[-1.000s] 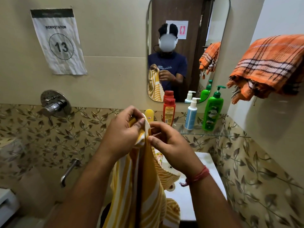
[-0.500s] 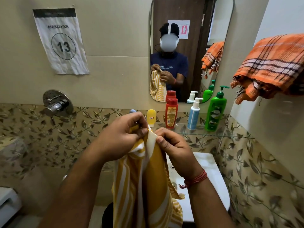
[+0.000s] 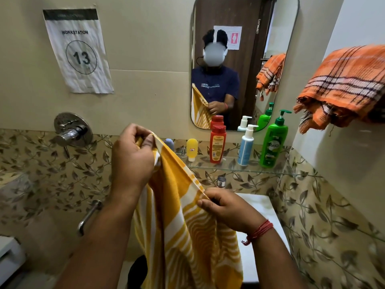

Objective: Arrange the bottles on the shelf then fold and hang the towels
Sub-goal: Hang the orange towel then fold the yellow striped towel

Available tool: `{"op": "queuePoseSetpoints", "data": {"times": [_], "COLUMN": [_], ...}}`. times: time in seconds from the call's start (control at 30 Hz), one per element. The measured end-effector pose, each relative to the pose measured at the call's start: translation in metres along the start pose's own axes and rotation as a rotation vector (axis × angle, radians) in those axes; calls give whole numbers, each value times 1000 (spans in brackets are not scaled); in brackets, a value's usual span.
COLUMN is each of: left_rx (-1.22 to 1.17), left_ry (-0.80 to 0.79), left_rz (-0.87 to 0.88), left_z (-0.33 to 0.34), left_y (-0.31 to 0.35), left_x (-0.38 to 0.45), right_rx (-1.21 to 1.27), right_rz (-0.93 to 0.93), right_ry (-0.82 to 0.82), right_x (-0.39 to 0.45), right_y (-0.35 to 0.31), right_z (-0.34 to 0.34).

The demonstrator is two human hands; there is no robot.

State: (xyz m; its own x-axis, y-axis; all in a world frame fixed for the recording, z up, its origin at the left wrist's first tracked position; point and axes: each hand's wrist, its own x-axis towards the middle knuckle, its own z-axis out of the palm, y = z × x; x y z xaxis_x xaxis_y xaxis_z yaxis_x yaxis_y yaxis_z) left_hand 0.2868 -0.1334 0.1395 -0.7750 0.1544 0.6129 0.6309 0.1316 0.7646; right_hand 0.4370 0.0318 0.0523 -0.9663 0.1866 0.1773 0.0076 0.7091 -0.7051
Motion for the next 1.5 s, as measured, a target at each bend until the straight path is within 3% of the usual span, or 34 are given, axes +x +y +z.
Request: {"op": "queuePoseSetpoints", "data": {"times": [0.17, 0.33, 0.43, 0.53, 0.73, 1.0, 1.23, 1.33, 1.4, 1.5], "left_rx": [1, 63, 78, 75, 70, 50, 68, 83, 83, 79], "left_ry": [61, 42, 50, 88, 116, 98, 84, 77, 82, 116], "left_rz": [-7, -47, -73, -46, -47, -52, -60, -58, -53, -55], "left_z": [1, -5, -7, -8, -6, -4, -3, -2, -2, -3], "left_y": [-9, -27, -35, -35, -30, -31, -37, -37, -34, -29], "left_x": [2, 10, 12, 9, 6, 4, 3, 1, 0, -2], "right_rx": [-169, -72, -95, -193, 62, -293, -437, -217, 1, -161], "right_rz": [102, 47, 26, 57, 55, -25, -119, -106, -8, 72], "right_ry": [54, 511, 686, 663, 538, 444, 862, 919, 845, 573], "right_x": [-7, -9, -7, -2, -7, -6, -12, -12, -11, -12], "right_y": [23, 30, 22, 23, 26, 30, 17, 11, 8, 17], "right_z": [-5, -9, -11, -12, -1, 6, 5, 4, 2, -4]}}
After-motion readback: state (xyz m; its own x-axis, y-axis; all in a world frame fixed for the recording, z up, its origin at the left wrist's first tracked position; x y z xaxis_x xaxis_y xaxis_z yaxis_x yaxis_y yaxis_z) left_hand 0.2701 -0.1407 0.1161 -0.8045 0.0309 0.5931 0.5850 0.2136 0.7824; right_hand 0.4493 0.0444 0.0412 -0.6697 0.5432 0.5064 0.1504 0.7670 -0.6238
